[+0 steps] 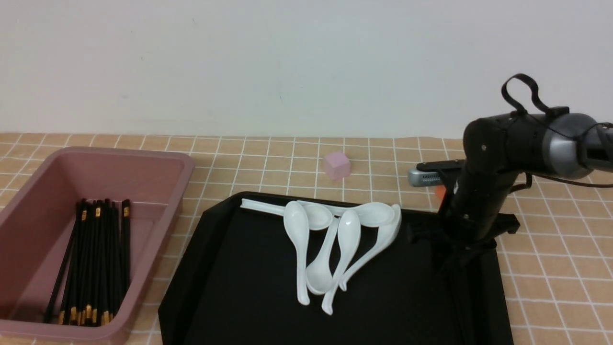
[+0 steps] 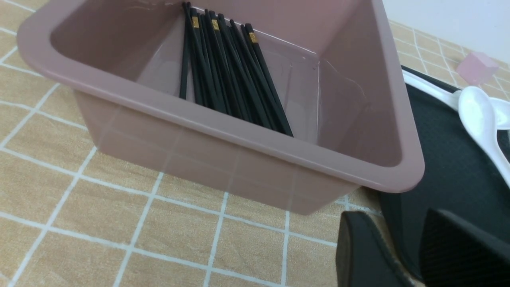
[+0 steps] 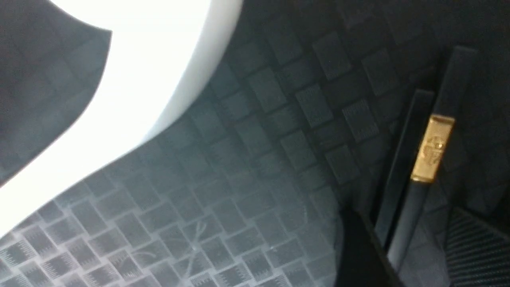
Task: On brown tablecloth take chopsticks from black tray and put them in box.
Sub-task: 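Move the gripper over the chopsticks on the black tray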
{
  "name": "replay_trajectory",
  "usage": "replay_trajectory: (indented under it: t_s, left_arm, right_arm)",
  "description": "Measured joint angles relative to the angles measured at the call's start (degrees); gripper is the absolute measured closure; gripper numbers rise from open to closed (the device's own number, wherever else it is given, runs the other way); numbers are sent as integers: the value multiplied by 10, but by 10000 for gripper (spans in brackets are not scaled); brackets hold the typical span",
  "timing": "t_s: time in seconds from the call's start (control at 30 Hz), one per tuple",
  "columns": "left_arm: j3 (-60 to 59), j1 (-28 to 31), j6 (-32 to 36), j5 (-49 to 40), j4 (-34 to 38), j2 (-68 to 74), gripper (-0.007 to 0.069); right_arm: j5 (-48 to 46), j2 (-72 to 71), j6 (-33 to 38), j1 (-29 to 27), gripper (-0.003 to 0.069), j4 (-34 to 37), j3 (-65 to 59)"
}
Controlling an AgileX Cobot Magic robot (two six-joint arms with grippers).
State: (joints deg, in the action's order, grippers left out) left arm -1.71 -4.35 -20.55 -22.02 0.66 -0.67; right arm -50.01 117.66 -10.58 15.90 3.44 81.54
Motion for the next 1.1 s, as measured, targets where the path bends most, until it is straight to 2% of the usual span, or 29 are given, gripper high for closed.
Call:
replay_trajectory:
  t_s: [0.23, 0.53, 0.73, 0.97, 1.1]
  left_arm:
    - [0, 0, 0, 0, 0, 0, 386]
    - [0, 0, 0, 0, 0, 0, 386]
    - [0, 0, 0, 0, 0, 0, 386]
    - [0, 0, 0, 0, 0, 0, 386]
    - [0, 0, 0, 0, 0, 0, 386]
  right_arm:
    - [1, 0, 0, 0, 352, 0, 0]
    - [-1, 8, -9, 3, 518, 19, 6]
    - [-15, 0, -12, 8, 524, 30, 5]
    - [-54, -89, -17, 8, 533, 29, 0]
    - [-43, -186, -19, 9, 533, 84, 0]
